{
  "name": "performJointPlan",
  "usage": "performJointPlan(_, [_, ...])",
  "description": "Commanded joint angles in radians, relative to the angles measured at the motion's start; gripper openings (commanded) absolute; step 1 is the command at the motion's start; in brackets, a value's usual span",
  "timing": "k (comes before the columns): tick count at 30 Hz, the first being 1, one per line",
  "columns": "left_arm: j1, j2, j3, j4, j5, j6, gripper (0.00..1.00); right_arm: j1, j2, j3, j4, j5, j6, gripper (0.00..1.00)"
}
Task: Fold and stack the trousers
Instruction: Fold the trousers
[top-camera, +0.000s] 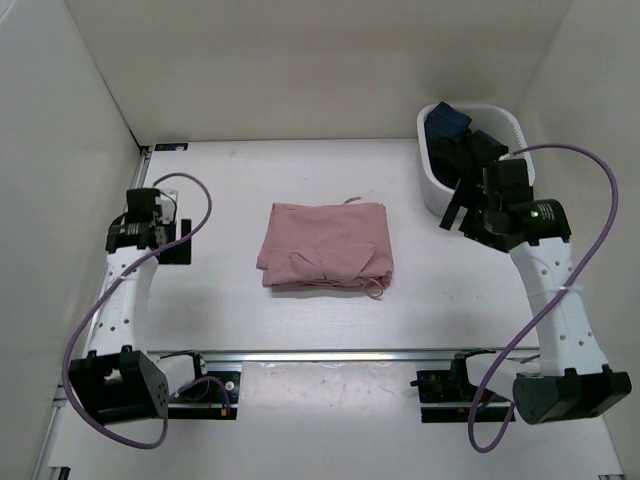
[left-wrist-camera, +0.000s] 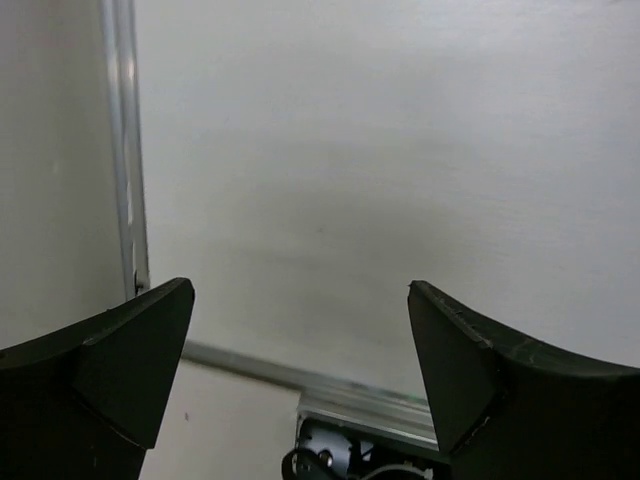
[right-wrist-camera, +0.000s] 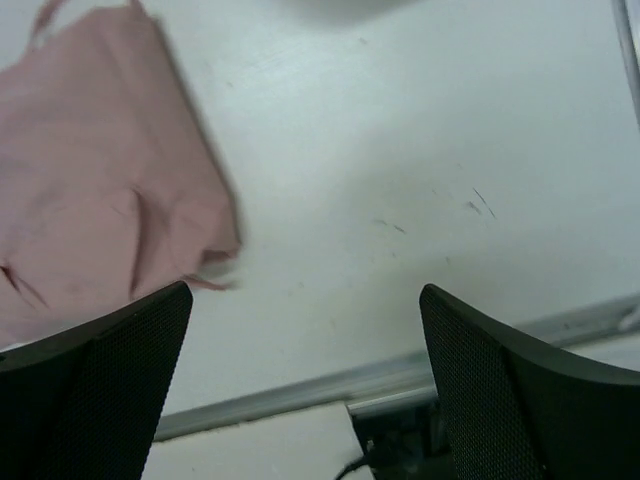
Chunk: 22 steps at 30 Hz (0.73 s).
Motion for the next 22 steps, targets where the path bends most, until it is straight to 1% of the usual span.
performJointPlan(1, [0.073,-0.085,-0.059,-0.010,-0.153,-0.022,1.00,-0.048,-0.011,-0.047,-0.136,0.044,-0.015,0.99])
performJointPlan(3, [0.112,-0.111,-0.100,0.001,-0.206,-0.021,1.00,-0.058,-0.020,-0.047,-0.147,0.066,-0.025,0.99])
performJointPlan(6, [0.172,-0.122,-0.175,0.024,-0.217,-0.008,1.00,-0.097,-0.020,-0.033,-0.147,0.067,-0.035,0.99])
performJointPlan(11, [0.184,-0.157,-0.278,0.024,-0.217,0.002,1.00,-0.097,-0.011,-0.007,-0.126,0.045,-0.044,0.99])
performJointPlan(12, [0.184,-0.185,-0.299,0.024,-0.217,0.002,1.00,-0.097,-0.011,-0.007,-0.126,0.045,-0.044,0.99])
performJointPlan(19, [0.255,-0.228,-0.310,0.015,-0.131,0.011,1.00,-0.097,-0.011,-0.031,-0.116,0.056,-0.055,0.99])
performJointPlan(22, [0.264,-0.228,-0.310,0.004,-0.131,0.011,1.00,-0.097,-0.038,-0.064,-0.089,0.047,-0.064,0.99])
